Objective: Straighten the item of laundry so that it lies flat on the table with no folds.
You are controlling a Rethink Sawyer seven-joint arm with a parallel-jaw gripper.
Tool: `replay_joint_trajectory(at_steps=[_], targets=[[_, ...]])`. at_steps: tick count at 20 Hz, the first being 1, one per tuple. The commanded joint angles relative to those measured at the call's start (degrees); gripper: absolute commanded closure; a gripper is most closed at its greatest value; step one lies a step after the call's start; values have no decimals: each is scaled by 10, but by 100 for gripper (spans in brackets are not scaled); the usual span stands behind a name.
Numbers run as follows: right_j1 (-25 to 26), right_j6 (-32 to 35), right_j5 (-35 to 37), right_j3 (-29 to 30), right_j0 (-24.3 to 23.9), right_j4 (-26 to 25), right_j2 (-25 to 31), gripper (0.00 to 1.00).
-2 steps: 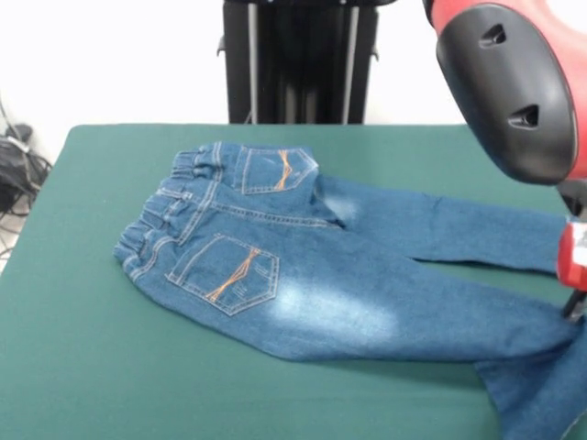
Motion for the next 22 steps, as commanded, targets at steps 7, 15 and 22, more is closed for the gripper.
replay_joint_trajectory(at_steps=[7, 15, 22], targets=[[-21, 142, -88, 125, -6, 20, 8, 0], [-32, 127, -88, 138, -13, 20, 8, 0], [-52, 114, -82, 158, -20, 18, 7, 0]])
